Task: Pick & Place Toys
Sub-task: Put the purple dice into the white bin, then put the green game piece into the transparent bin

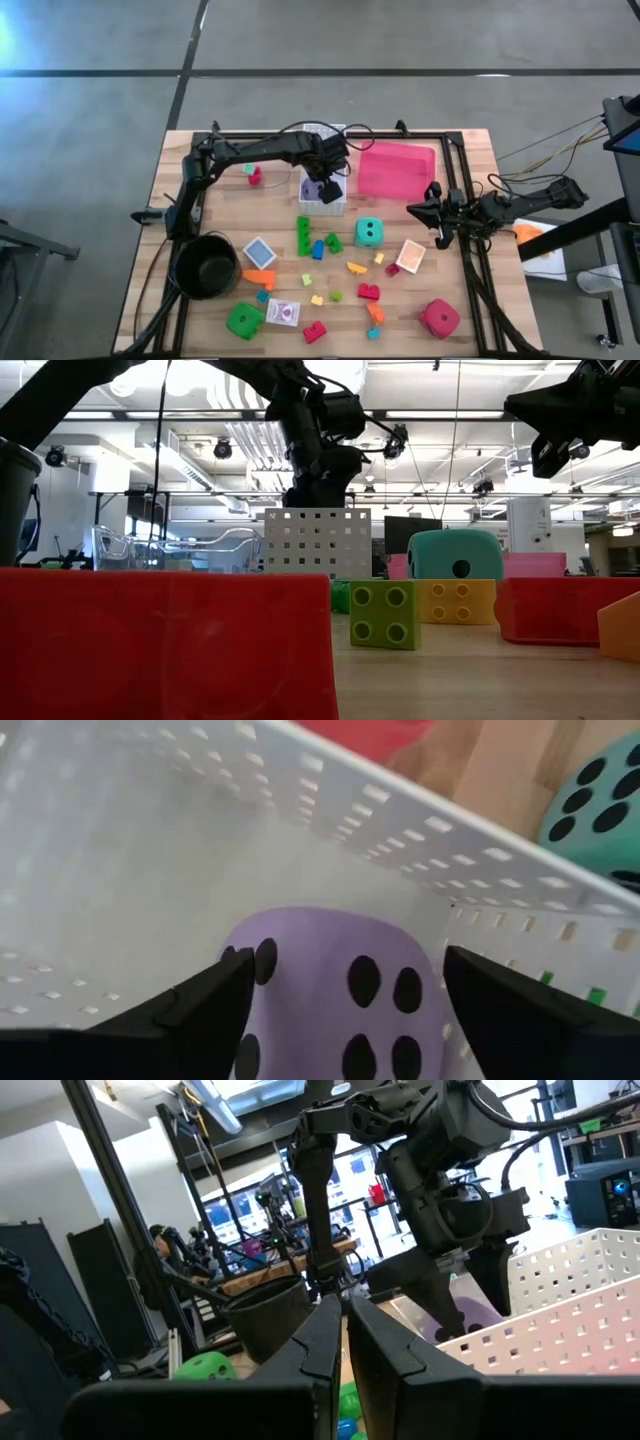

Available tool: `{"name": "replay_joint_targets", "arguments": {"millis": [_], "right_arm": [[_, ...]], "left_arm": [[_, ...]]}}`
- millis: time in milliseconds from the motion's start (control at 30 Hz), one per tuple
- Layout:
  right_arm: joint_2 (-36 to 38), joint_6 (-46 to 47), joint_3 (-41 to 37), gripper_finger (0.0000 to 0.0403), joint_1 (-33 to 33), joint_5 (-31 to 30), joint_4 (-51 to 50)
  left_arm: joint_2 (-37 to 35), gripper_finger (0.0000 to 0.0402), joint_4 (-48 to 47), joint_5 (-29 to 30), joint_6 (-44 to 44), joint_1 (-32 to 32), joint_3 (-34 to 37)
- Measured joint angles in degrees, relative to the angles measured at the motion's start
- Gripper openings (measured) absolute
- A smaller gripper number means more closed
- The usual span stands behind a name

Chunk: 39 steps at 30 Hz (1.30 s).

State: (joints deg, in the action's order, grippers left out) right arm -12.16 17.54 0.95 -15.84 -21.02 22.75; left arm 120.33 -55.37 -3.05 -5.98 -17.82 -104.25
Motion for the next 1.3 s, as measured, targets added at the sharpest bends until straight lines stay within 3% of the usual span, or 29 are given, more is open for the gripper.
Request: {"name": "replay_joint_targets", "arguments": {"millis": [300, 733, 1000, 1300], "right_arm": [[0.0, 0.0, 0.0, 0.0021, 0.0, 0.0, 0.0], [0.0, 0.0, 0.0, 0.0021, 0.0, 0.0, 0.0], [0.0, 0.0, 0.0, 0.0021, 0.0, 0.0, 0.0], [0.0, 0.0, 0.0, 0.0021, 0.0, 0.0, 0.0]], "left_arm": [[-0.2, 0.0271, -3.2, 0.0, -0.3, 0.0, -2.4], [-0.2, 0.0174, -5.2, -0.3, -1.5, 0.0, -2.8], [-0.3, 0.0103, -9.9, -4.2, -3.7, 0.0, -4.0], [-0.3, 0.0077, -13.6, -8.6, -5.2, 0.0, -8.5]]}}
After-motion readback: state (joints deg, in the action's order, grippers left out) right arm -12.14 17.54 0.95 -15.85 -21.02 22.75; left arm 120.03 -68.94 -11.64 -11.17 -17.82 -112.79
